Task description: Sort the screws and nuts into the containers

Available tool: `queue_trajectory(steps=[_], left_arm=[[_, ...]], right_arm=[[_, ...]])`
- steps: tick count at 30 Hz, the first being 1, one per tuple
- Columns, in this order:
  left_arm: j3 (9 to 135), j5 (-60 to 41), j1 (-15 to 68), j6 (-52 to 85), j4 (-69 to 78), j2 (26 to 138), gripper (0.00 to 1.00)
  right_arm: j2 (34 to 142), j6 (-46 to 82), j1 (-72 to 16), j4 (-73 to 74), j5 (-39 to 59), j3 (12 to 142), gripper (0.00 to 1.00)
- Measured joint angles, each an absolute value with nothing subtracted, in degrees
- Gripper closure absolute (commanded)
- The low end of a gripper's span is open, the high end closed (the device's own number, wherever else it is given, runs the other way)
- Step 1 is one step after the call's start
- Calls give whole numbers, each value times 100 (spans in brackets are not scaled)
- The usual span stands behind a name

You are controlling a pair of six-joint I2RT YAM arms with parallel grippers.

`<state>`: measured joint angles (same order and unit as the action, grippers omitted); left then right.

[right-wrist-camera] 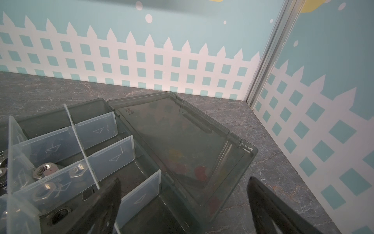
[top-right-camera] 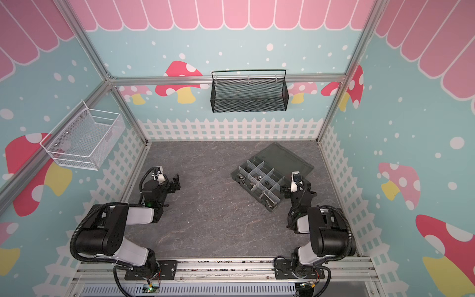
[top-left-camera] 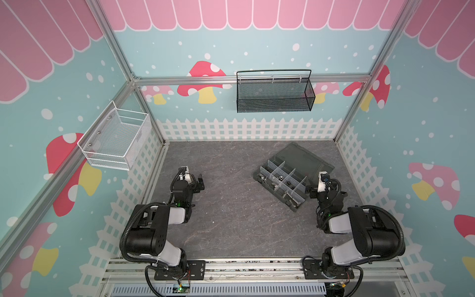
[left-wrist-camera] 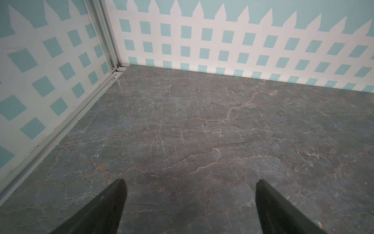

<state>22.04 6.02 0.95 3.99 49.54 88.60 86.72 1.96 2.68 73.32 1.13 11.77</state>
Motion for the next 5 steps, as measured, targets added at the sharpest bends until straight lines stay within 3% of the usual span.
queue_trajectory(steps=[5], left_arm=[[2204,626,99,381,4952,8860,0]], right_arm=[[8672,193,268,7332,113,1177,2]])
